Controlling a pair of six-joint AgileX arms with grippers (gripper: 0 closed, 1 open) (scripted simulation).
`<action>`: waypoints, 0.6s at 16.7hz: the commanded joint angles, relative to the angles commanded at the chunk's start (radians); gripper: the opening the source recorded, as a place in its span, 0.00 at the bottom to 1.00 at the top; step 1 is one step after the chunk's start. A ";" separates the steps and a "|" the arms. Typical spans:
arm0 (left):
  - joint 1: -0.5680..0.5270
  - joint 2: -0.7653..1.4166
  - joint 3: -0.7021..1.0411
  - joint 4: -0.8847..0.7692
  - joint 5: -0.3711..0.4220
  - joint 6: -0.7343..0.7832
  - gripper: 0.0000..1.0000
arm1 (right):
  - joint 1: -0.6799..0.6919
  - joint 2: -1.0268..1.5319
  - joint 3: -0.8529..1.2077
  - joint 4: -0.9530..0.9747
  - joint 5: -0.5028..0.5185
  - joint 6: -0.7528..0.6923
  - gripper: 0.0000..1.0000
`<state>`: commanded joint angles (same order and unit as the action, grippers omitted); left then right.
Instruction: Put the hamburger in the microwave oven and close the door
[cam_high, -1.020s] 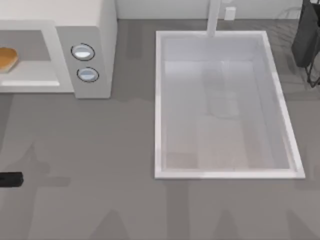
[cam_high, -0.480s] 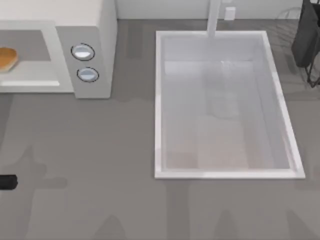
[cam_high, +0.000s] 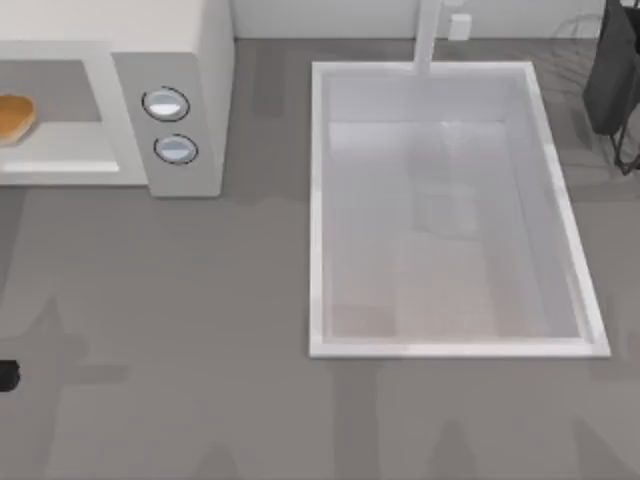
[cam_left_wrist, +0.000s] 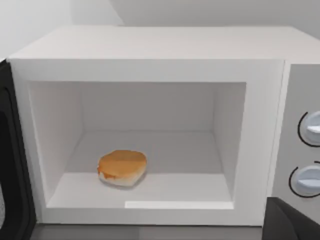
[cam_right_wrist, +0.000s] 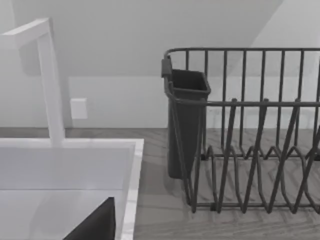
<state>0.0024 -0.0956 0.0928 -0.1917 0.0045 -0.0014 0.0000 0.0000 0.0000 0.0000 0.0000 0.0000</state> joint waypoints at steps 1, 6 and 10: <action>-0.004 0.004 -0.003 0.003 -0.003 0.001 0.00 | 0.000 0.000 0.000 0.000 0.000 0.000 1.00; 0.070 0.110 0.083 -0.050 0.055 0.059 0.00 | 0.000 0.000 0.000 0.000 0.000 0.000 1.00; 0.234 0.382 0.276 -0.157 0.173 0.193 0.00 | 0.000 0.000 0.000 0.000 0.000 0.000 1.00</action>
<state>0.2366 0.2867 0.3689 -0.3483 0.1771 0.1920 0.0000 0.0000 0.0000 0.0000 0.0000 0.0000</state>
